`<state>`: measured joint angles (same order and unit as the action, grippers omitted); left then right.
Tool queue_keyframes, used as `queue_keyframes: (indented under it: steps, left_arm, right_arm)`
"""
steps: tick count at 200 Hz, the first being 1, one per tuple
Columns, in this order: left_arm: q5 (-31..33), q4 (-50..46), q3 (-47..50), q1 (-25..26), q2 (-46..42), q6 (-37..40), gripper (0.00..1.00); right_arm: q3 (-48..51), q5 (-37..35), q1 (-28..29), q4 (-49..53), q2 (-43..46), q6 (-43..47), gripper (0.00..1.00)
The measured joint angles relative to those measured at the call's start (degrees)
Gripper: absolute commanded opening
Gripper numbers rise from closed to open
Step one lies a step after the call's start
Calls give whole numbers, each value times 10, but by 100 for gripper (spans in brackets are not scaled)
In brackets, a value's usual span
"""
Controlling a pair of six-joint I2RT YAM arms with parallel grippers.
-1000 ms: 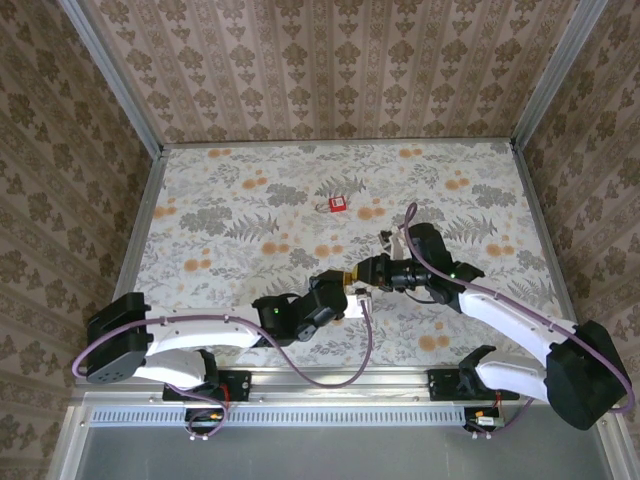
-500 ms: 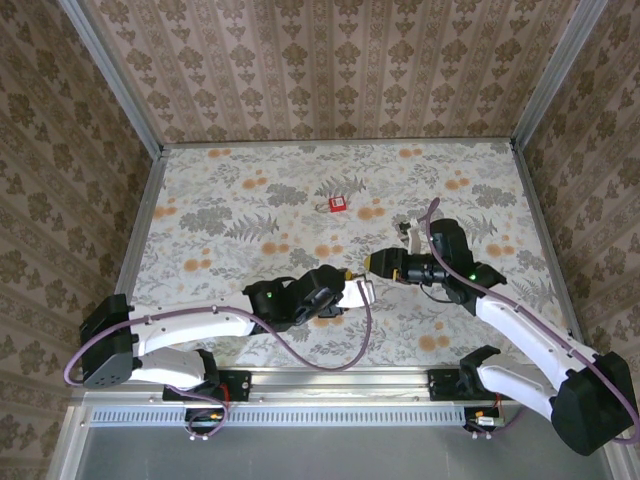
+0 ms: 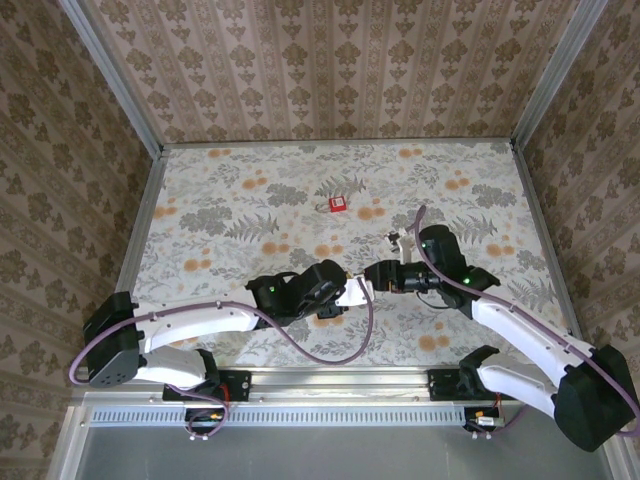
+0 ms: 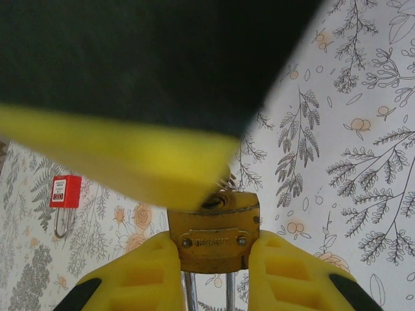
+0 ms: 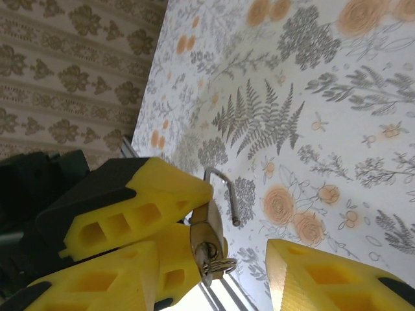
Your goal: Unlock with the key
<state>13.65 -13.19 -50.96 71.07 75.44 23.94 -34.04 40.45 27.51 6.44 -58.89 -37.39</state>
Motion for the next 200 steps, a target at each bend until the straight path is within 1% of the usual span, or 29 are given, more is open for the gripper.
queue_keyframes:
  steps: [42,81,101,113,119,166,179,200]
  left_arm:
    - [-6,-4,-2,-3,4,0,10]
    - [-14,-7,-10,-3,13,-1,10]
    - [-15,-10,-11,-3,15,-2,10]
    - [-15,-12,-11,-3,16,-2,10]
    - [-15,-12,-11,-3,16,-2,10]
    - [-19,-14,-19,-3,17,-2,11]
    - [-19,-14,-19,-3,17,-2,12]
    - [-19,-15,-20,-3,18,-2,14]
  right_arm:
    - [0,3,20,-7,-21,2,47]
    - [0,3,27,-18,-28,2,45]
    - [0,1,28,-21,-31,2,40]
    - [0,0,31,-22,-33,4,31]
    - [0,-2,32,-22,-33,5,29]
    - [0,-12,35,-19,-37,11,26]
    - [0,-12,36,-19,-37,13,22]
    - [0,-19,37,-17,-37,16,18]
